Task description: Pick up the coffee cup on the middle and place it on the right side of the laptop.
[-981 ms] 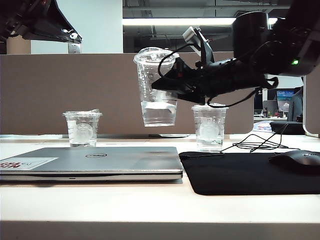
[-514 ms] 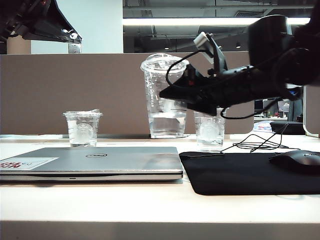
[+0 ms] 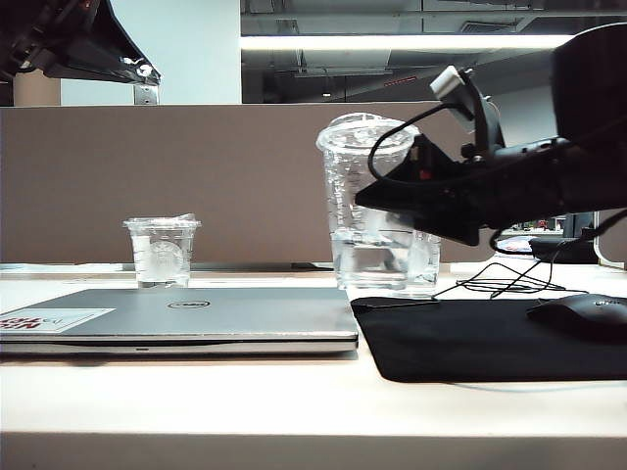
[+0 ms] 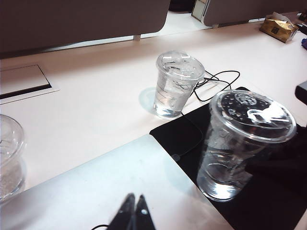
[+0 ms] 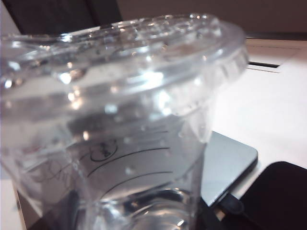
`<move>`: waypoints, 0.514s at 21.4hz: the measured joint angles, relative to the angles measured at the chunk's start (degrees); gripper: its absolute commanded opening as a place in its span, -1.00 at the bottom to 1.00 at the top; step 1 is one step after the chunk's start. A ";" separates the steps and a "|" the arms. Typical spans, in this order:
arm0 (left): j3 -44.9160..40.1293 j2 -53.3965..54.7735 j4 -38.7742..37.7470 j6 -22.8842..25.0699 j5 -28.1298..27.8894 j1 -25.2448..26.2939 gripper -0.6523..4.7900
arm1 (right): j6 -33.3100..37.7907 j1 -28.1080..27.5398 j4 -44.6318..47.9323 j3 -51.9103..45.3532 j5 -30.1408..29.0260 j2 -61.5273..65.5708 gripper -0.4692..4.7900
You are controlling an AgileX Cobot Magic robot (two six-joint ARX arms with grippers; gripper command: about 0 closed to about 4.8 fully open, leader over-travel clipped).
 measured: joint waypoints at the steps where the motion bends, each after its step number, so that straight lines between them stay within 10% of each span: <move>1: 0.00 0.00 0.00 0.00 0.02 -0.02 -0.78 | 0.00 -0.33 0.55 -0.92 0.31 -0.52 0.35; 11: 0.00 0.00 -0.20 0.00 0.02 -0.04 -0.78 | -0.09 -1.14 5.60 -8.79 3.72 -1.22 0.34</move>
